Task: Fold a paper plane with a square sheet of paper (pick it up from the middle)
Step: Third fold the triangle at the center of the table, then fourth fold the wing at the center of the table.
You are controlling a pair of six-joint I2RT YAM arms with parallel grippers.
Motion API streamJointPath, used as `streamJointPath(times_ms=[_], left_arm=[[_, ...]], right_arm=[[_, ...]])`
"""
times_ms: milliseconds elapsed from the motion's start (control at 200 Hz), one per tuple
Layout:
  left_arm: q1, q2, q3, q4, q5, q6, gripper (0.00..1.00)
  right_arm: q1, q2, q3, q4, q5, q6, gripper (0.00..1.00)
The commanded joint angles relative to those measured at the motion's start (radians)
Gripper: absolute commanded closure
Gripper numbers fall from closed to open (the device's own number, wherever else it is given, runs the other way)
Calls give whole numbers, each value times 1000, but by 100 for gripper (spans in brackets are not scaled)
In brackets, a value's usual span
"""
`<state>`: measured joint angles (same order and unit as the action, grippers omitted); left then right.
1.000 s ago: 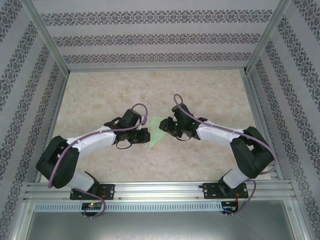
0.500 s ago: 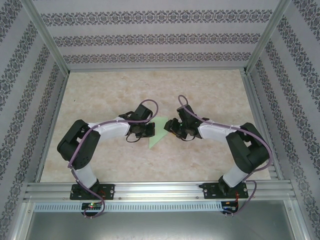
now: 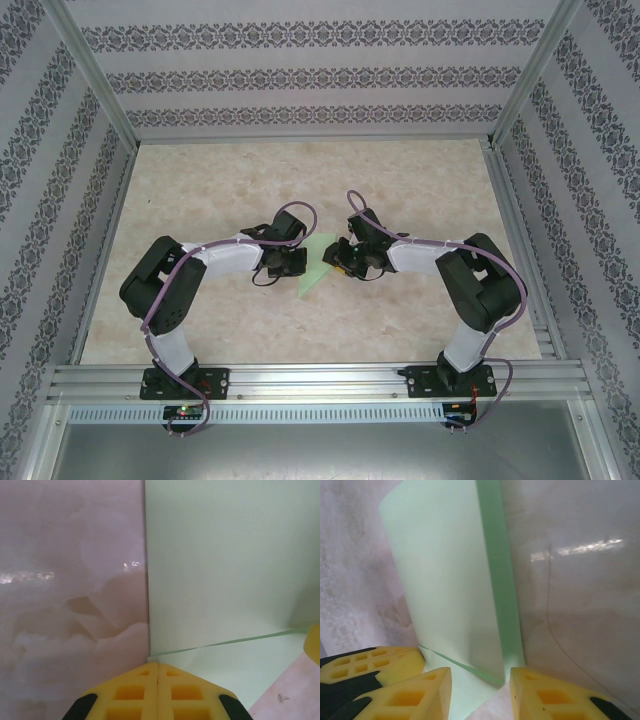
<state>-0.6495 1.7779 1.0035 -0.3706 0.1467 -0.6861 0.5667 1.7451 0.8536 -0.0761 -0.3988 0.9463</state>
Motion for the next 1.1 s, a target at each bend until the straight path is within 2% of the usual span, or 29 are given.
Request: streamJointPath(times_ms=[0, 225, 370, 445, 510, 615, 834, 964, 1094], left_arm=[[-10, 11, 26, -27, -19, 0, 100], [-7, 12, 29, -31, -12, 6, 100], [-4, -2, 32, -42, -12, 12, 100], [-1, -16, 28, -43, -13, 12, 99], [0, -20, 25, -42, -11, 15, 99], [0, -14, 18, -32, -2, 13, 99], [1, -13, 19, -30, 8, 13, 98], [0, -15, 24, -34, 7, 21, 98], [1, -37, 24, -37, 5, 26, 96]], right_arm=[[-5, 27, 24, 56, -42, -25, 65], [-5, 61, 6, 215, -169, -32, 67], [-15, 72, -8, 229, -169, -26, 78], [-26, 64, -36, 273, -170, -7, 77], [-33, 56, -54, 295, -165, 2, 70], [-36, 51, -62, 301, -163, 6, 66], [-42, 43, -94, 355, -172, 26, 65], [-42, 51, -90, 360, -196, 20, 73], [-44, 52, -92, 355, -187, 17, 91]])
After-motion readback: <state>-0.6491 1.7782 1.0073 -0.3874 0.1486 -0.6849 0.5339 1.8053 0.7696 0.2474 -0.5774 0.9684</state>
